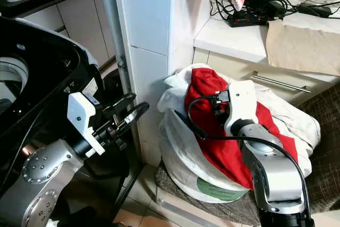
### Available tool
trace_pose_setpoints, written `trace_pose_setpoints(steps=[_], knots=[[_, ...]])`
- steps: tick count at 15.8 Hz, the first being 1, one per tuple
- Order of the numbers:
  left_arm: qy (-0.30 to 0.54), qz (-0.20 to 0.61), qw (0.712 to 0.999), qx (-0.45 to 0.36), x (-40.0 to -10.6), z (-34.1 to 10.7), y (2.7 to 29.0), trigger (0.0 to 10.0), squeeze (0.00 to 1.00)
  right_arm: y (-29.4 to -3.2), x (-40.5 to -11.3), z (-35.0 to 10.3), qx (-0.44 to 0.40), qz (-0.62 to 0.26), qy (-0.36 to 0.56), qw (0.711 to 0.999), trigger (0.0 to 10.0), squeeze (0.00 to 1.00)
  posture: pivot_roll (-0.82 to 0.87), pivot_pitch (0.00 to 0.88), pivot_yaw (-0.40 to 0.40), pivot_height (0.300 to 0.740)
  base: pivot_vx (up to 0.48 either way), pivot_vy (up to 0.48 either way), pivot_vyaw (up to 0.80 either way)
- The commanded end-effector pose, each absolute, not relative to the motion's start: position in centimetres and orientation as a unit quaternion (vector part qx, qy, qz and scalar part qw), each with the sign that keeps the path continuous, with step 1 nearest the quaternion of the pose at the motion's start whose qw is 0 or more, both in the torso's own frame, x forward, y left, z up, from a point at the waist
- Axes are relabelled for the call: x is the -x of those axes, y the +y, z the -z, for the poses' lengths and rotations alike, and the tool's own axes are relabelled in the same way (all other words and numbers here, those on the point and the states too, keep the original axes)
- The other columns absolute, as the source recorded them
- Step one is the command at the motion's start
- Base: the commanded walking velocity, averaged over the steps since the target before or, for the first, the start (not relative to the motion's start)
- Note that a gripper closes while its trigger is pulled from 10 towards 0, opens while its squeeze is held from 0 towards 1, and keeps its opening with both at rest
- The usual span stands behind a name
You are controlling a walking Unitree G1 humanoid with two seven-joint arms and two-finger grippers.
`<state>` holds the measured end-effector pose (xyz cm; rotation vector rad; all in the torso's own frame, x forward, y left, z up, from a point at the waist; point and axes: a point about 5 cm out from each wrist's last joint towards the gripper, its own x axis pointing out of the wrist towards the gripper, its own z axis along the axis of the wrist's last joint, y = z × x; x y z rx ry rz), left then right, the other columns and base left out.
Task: Clothes washing
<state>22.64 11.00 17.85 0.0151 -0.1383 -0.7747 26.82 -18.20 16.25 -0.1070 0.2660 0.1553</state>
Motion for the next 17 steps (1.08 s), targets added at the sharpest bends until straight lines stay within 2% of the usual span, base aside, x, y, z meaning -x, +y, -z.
trace_pose_setpoints(steps=[1, 7, 8, 9, 13, 14, 15, 17], knots=[[-0.064, 0.389, 0.919, -0.011, -22.3, -17.9, 11.0, 10.0, 0.0, -18.1, -26.6, -16.8, 0.054, -0.078, 0.136, 0.986, 10.0, 1.0, -0.03, 0.002, 0.013, 0.74, 0.0, 0.0, 0.0], [-0.044, 0.401, 0.915, -0.023, -21.5, -17.6, 11.7, 10.0, 0.0, -19.2, -25.6, -16.1, 0.082, -0.036, 0.19, 0.978, 10.0, 1.0, -0.04, 0.0, 0.02, 0.74, 0.0, 0.0, 0.0], [-0.044, 0.402, 0.914, -0.023, -21.6, -17.6, 11.5, 10.0, 0.0, -19.2, -25.6, -15.7, 0.073, -0.034, 0.206, 0.975, 10.0, 0.12, -0.04, 0.0, 0.02, 0.74, 0.0, 0.0, 0.0], [-0.043, 0.404, 0.914, -0.022, -21.6, -17.6, 11.4, 10.0, 0.0, -19.2, -25.7, -15.0, 0.053, -0.037, 0.222, 0.973, 10.0, 0.0, -0.04, 0.001, 0.022, 0.74, 0.0, 0.0, 0.0], [-0.041, 0.41, 0.911, -0.021, -21.5, -17.6, 11.1, 10.0, 0.0, -19.2, -26.0, -13.7, 0.013, -0.061, 0.244, 0.968, 9.9, 0.0, -0.03, 0.008, 0.018, 0.74, 0.0, 0.0, 0.0], [-0.039, 0.406, 0.913, -0.021, -21.5, -17.6, 11.1, 10.0, 0.0, -19.4, -25.9, -13.5, 0.023, -0.055, 0.253, 0.966, 0.9, 0.0, -0.02, 0.01, 0.017, 0.74, 0.0, 0.0, 0.0], [-0.037, 0.403, 0.914, -0.021, -21.5, -17.5, 11.2, 10.0, 0.0, -19.5, -25.9, -13.4, 0.026, -0.053, 0.258, 0.964, 0.0, 0.0, -0.02, 0.011, 0.017, 0.74, 0.0, 0.0, 0.0], [-0.035, 0.401, 0.915, -0.022, -21.5, -17.5, 11.2, 10.0, 0.0, -19.6, -25.9, -13.3, 0.024, -0.054, 0.261, 0.963, 0.0, 0.0, -0.03, 0.014, 0.017, 0.74, 0.0, 0.0, 0.0]])
